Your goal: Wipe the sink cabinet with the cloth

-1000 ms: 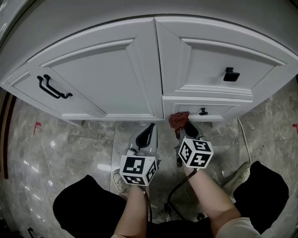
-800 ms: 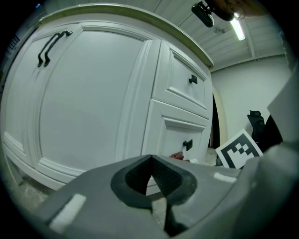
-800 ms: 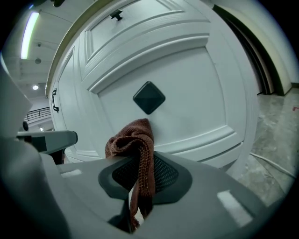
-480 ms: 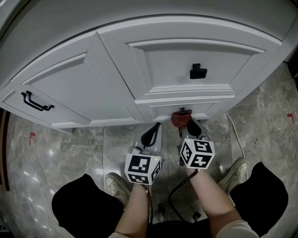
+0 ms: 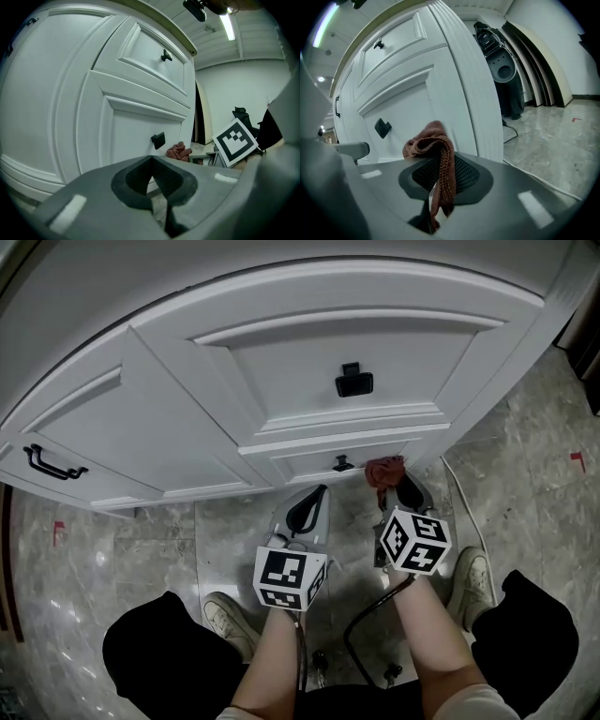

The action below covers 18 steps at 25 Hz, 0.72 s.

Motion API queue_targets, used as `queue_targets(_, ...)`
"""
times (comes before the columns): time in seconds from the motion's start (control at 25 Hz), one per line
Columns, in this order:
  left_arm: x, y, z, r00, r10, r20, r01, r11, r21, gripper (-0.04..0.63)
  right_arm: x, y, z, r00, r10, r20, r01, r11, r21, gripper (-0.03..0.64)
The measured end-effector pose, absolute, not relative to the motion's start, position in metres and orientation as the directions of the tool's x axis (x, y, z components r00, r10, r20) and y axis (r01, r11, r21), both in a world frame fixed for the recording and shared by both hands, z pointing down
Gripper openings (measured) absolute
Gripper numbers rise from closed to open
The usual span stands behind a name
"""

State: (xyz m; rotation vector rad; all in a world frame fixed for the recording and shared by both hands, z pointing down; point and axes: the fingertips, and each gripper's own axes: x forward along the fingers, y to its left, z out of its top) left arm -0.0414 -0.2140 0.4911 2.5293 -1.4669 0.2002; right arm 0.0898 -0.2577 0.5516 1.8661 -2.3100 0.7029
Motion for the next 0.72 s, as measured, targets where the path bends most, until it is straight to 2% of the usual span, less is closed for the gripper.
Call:
queue_targets(0.16, -0.032, -0.215, 0.494, 0.508, -0.833, 0.221, -0.861, -0.492, 0.126, 0.0, 0.099, -0.255, 0.552, -0.237, -0.905, 0.353, -0.954, 0.147, -0.262, 0.092)
queue_targets(0.44, -0.026, -0.214, 0.49, 0.518, -0.825, 0.226, -0.855, -0.504, 0.123, 0.0, 0.14, -0.249, 0.539, -0.144, -0.923, 0.357, -0.966, 0.052, -0.255, 0.089)
queue_targets(0.56, -0.031, -0.211, 0.474, 0.506, -0.84, 0.196, -0.862, -0.491, 0.126, 0.0, 0.129, -0.239, 0.499, -0.174, -0.944, 0.282, -0.962, 0.102, -0.253, 0.088)
queue_targets(0.72, -0.039, -0.2, 0.419, 0.475, -0.877, 0.072, -0.877, -0.464, 0.126, 0.0, 0.108, -0.224, 0.451, -0.243, -0.949, 0.198, -0.948, 0.19, -0.255, 0.089)
